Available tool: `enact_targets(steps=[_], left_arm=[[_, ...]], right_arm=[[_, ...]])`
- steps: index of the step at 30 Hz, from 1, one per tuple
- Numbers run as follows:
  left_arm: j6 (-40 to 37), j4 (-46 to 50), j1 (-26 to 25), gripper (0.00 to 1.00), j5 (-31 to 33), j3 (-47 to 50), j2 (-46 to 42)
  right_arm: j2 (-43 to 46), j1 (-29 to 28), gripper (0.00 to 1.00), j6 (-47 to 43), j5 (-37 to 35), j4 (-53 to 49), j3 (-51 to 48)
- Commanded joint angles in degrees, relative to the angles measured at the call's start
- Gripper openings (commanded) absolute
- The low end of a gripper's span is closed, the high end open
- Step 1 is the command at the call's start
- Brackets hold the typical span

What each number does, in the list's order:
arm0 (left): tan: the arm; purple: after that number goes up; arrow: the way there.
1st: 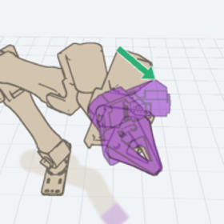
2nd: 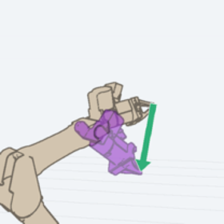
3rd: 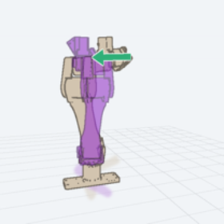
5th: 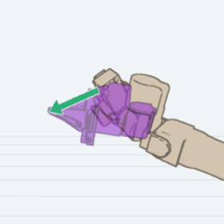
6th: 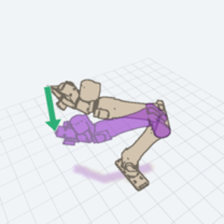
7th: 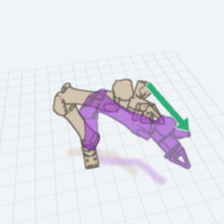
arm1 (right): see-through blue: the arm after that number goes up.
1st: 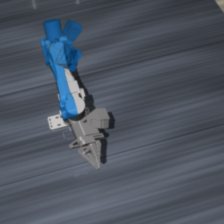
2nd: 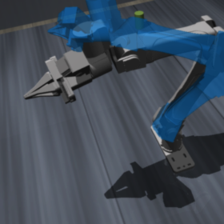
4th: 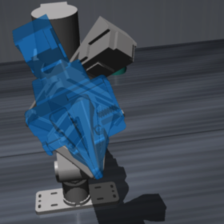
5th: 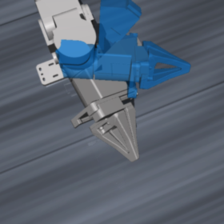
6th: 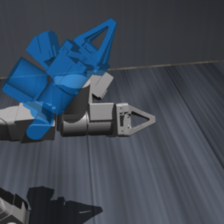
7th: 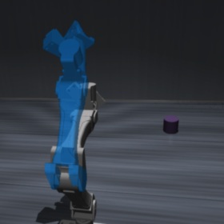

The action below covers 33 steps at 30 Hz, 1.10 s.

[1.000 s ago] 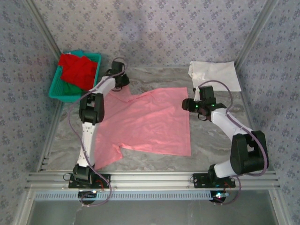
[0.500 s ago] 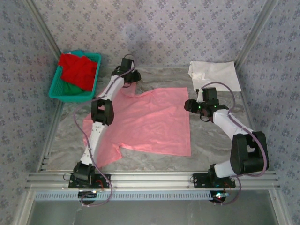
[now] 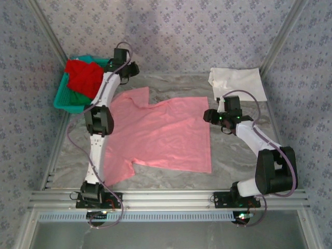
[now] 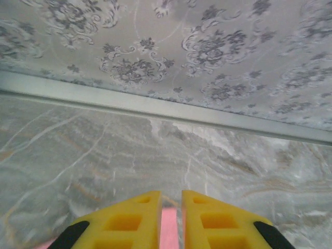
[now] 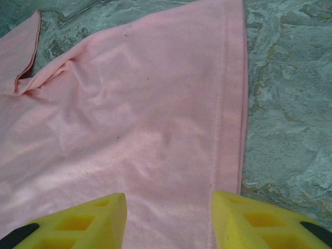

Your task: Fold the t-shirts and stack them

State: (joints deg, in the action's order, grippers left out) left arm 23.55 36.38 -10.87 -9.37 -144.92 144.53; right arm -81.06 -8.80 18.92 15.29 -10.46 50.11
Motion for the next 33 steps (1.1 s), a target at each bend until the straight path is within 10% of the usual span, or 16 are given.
enact_targets(steps=[1, 7, 33], left_arm=[[-3.58, 2.95, -3.49, 0.13, 1.81, 11.5, -5.94], [-4.59, 1.78, -6.14, 0.02, 8.52, 22.61, -10.74], [0.96, 14.28, -5.59, 0.0, 0.75, -4.08, 12.31]], right_arm=[[-1.27, -1.3, 0.48, 1.0, 0.11, 0.17, 2.39], [-2.52, -2.78, 0.48, 1.21, -0.08, 0.26, 3.5], [0.42, -2.23, 0.48, 2.35, -1.36, 3.5, -0.34]])
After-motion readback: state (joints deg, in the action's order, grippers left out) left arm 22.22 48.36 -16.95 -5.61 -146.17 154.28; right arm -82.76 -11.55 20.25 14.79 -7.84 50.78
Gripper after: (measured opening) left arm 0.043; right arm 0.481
